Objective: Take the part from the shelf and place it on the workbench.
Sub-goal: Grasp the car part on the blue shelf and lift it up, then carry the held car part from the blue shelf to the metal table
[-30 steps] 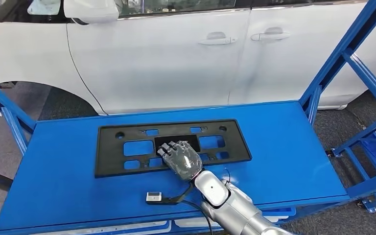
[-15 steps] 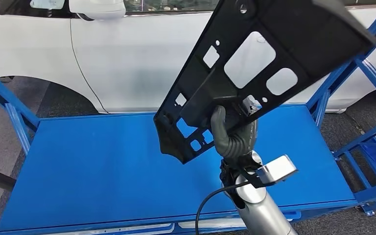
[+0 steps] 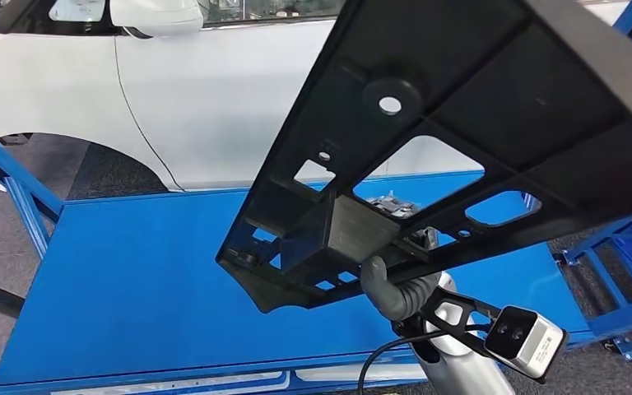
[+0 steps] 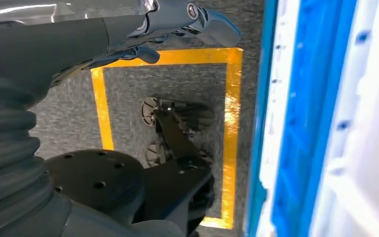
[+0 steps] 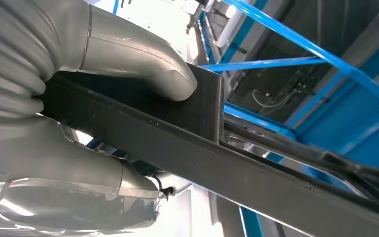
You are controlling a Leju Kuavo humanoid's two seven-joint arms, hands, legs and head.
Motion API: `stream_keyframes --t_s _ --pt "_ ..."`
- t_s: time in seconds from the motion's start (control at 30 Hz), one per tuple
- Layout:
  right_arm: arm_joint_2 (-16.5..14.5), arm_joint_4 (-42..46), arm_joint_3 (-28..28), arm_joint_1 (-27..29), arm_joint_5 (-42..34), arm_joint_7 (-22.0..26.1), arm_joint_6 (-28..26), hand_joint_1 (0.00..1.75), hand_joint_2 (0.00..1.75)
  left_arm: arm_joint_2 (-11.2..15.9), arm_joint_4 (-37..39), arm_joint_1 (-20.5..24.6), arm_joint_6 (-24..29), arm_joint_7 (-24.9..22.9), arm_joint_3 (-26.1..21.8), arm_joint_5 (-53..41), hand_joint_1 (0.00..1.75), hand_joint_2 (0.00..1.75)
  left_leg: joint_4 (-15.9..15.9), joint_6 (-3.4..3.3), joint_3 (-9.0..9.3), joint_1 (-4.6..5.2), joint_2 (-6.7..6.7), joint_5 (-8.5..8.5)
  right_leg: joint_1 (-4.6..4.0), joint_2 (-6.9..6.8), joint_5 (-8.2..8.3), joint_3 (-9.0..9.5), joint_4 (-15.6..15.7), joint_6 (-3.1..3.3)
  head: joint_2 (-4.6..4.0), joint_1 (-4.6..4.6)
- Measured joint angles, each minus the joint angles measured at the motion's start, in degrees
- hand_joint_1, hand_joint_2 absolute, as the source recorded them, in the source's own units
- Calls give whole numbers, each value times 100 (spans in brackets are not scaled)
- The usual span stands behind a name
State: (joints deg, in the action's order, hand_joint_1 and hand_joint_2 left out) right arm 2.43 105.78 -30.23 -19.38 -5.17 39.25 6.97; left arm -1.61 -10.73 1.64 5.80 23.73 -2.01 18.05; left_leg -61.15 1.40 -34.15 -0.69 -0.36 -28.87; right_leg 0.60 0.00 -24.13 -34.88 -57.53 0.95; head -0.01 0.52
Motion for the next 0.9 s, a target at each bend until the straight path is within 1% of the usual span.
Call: stream_keyframes --t_s 0.03,0.07,0.1,0.13,0.17,0.2,0.23,0.27,0.3,0.33,0.37,0.4,0.43,0.47,0.5,0.53,0.57,0.6,0.63,0.67,0.7,0.73,0.77,0.8,0.83,0.87,0.9 --pt "5 -19 -16 -41 -24 -10 -6 175 175 -3 0 1 37 -40 -1 -1 0 175 -312 16 -112 -7 4 -227 -5 -11 28 -23 9 26 0 5" --pt "16 -52 -44 -93 -80 -29 -19 175 175 -7 0 0 81 -91 -3 -1 0 175 -701 32 -247 -9 5 -460 -13 -16 55 -58 8 44 0 9" --pt "30 -96 -81 -155 -171 -65 -38 175 175 -10 0 0 125 -149 -7 -2 0 175 -1050 44 -358 -11 5 -633 -23 -19 84 -98 5 51 0 9" --pt "49 -148 -126 -225 -297 -112 -54 175 175 -13 0 2 162 -216 -14 -3 0 175 -1251 51 -398 -12 5 -710 -32 -20 118 -141 1 53 -1 9" --pt "75 -198 -171 -299 -439 -158 -60 175 175 -14 0 6 190 -285 -22 -4 0 175 -1228 50 -331 -11 6 -679 -38 -17 153 -183 -4 47 0 8" --pt "103 -239 -213 -371 -579 -193 -53 175 175 -14 0 14 210 -351 -30 -8 0 175 -969 40 -149 -11 6 -557 -42 -14 187 -221 -10 36 0 9" --pt "131 -273 -246 -440 -702 -213 -32 175 175 -14 0 24 225 -406 -37 -12 0 175 -536 21 127 -11 6 -398 -43 -12 221 -256 -19 20 0 9" --pt "156 -299 -269 -502 -790 -218 -10 175 175 -14 0 38 236 -446 -40 -17 0 175 -118 -3 369 -1 5 -277 -53 -11 253 -285 -32 -5 0 9" --pt "175 -320 -286 -555 -846 -218 5 175 175 -15 0 50 244 -470 -43 -22 0 175 196 -33 538 11 2 -185 -59 -12 284 -307 -40 -36 0 5" --pt "192 -339 -300 -596 -885 -214 19 175 175 -16 0 59 253 -486 -45 -29 0 175 371 -66 620 25 -2 -138 -63 -15 316 -319 -45 -71 0 3" --pt "209 -355 -316 -622 -919 -203 35 175 175 -17 0 63 267 -509 -45 -39 0 175 393 -100 603 43 -5 -117 -61 -18 352 -324 -37 -107 -1 -1" --pt "225 -368 -334 -641 -955 -183 55 175 175 -21 0 61 286 -545 -46 -50 0 175 394 -136 577 46 -7 -69 -56 -18 394 -326 -24 -144 -1 -4" --pt "241 -377 -351 -654 -992 -154 79 175 175 -29 1 63 313 -599 -46 -61 0 175 403 -170 555 39 4 -16 -47 -12 402 -340 -25 -176 -1 -1" --pt "254 -380 -366 -670 -1016 -132 100 175 175 -37 1 69 343 -675 -47 -74 0 175 416 -208 521 29 16 48 -41 -6 323 -380 -81 -205 -1 -11" --pt "263 -380 -378 -694 -1030 -132 108 175 175 -45 2 76 375 -771 -48 -91 0 175 433 -242 470 15 31 118 -34 0 130 -453 -253 -234 -1 -22" --pt "269 -379 -386 -718 -1035 -152 106 175 175 -53 2 85 415 -879 -48 -106 0 175 441 -267 410 8 46 174 -18 4 -150 -554 -547 -261 -1 -34" --pt "270 -373 -393 -740 -1037 -192 97 175 175 -58 2 87 461 -995 -47 -121 0 175 442 -283 339 8 51 221 -7 2 -440 -664 -928 -289 -1 -47" --pt "272 -364 -398 -752 -1035 -239 85 175 175 -64 2 84 517 -1110 -46 -133 0 175 439 -285 270 7 55 263 7 2 -651 -753 -1319 -315 -1 -50" --pt "276 -351 -400 -757 -1033 -279 74 175 175 -74 2 79 586 -1225 -46 -138 0 175 436 -277 208 6 57 298 20 1 -731 -784 -1593 -335 -1 -50" --pt "286 -337 -401 -763 -1032 -309 63 175 175 -83 2 73 667 -1345 -46 -143 0 175 430 -267 151 3 58 338 32 1 -687 -720 -1677 -346 0 -50" --pt "303 -326 -401 -777 -1037 -328 54 175 175 -92 2 66 749 -1452 -46 -145 0 175 424 -255 105 1 58 374 44 0 -572 -560 -1554 -349 -1 -51" --pt "330 -320 -399 -806 -1055 -338 47 175 175 -100 2 62 826 -1554 -46 -147 0 175 414 -240 69 -2 58 408 51 0 -440 -287 -1210 -339 0 -50" --pt "366 -317 -395 -848 -1086 -338 44 175 175 -104 2 59 888 -1637 -46 -149 0 175 402 -222 38 1 56 437 51 1 -373 25 -768 -318 -1 -51" --pt "406 -319 -385 -895 -1127 -332 47 175 175 -106 2 56 930 -1696 -47 -152 0 175 392 -197 16 6 53 468 41 4 -352 280 -378 -290 -1 -46" --pt "451 -320 -370 -936 -1171 -323 54 175 175 -106 2 53 958 -1743 -46 -157 0 175 385 -166 0 10 50 500 25 6 -357 454 -90 -257 0 -45" --pt "492 -323 -352 -966 -1205 -314 64 175 175 -106 2 51 972 -1773 -46 -162 0 175 385 -130 -14 10 48 531 5 8 -378 513 34 -224 0 -49" --pt "529 -328 -334 -982 -1228 -306 78 175 175 -107 2 45 979 -1791 -46 -165 0 175 392 -90 -23 9 45 565 -11 8 -355 503 60 -188 1 -53"
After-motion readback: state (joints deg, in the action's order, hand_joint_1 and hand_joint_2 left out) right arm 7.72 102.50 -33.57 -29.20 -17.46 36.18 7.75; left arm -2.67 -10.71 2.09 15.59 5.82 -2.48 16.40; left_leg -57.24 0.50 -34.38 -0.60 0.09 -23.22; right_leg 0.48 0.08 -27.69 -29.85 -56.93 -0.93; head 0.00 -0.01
